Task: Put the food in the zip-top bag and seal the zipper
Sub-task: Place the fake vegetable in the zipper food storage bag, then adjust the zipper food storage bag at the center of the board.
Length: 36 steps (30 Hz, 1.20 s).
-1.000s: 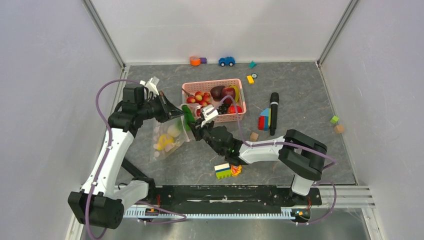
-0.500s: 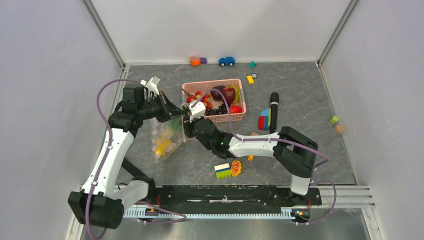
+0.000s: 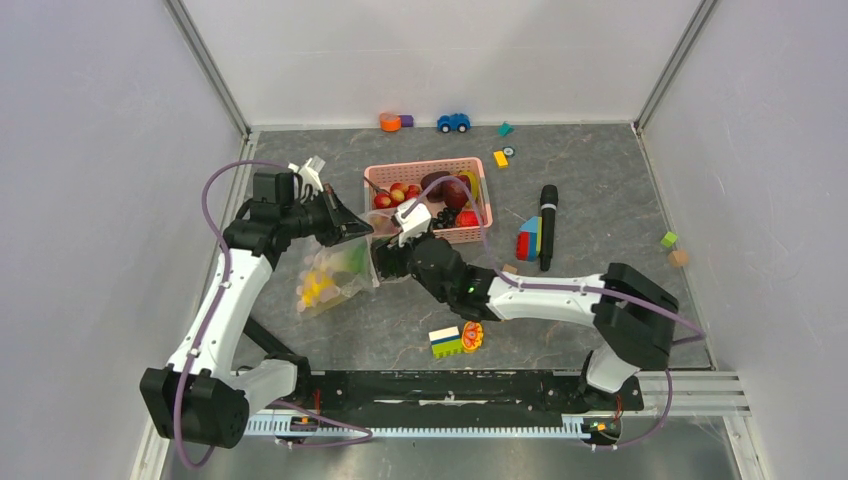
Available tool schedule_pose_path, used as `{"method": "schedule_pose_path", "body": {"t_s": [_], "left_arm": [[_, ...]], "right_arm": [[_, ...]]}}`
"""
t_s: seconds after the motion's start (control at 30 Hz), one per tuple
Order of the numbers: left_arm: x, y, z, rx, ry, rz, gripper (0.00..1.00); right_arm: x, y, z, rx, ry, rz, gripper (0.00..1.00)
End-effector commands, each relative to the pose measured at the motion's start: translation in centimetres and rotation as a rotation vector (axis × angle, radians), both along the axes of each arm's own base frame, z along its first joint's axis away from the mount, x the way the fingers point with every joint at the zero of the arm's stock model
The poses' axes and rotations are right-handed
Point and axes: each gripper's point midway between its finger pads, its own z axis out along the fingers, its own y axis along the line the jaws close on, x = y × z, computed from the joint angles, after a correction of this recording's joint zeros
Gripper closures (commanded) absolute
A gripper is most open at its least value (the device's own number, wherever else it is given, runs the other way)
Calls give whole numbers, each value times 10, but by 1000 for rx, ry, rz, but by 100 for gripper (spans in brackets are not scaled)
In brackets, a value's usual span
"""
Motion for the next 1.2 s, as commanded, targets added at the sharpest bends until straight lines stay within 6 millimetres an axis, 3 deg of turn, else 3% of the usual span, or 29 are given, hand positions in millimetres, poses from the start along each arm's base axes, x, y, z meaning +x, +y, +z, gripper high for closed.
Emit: {"method": "schedule_pose_path", "body": {"t_s": [0.0,0.13,0.4,0.57,0.73,0.83,0.93,1.0,1.07,1.13,1.17], "left_arm": [[2,-5,7,-44,-6,-20,98],[2,-5,8,-44,-11,-22,98],[1,-5,7,-43,-11,-24,98],[1,-6,7,-46,-8,-29,98],[0,-6,9,-47,-15,-33,98],[0,-7,9,-47,-15,-34,98],[0,-6,8,-41,-14,-31,98],[3,1,3,11,-6,-2,98],[5,13,-2,87,1,39,98],[6,21,-5,142,3,62,97],[6,23,-5,158,3,68,88]], "right_arm": [[-7,-12,51,55,-92,44,4],[-8,-35,54,28,-85,19,2],[8,-84,19,58,59,-69,2],[5,-73,-3,115,158,55,4],[-3,-51,-37,98,269,146,16],[-7,-39,-54,82,326,194,30],[-7,-35,-53,101,332,203,73],[-6,-36,-41,128,304,205,88],[-5,-39,-27,132,264,206,99],[-3,-42,-14,117,228,203,100],[-2,-42,-7,104,213,204,100]]}}
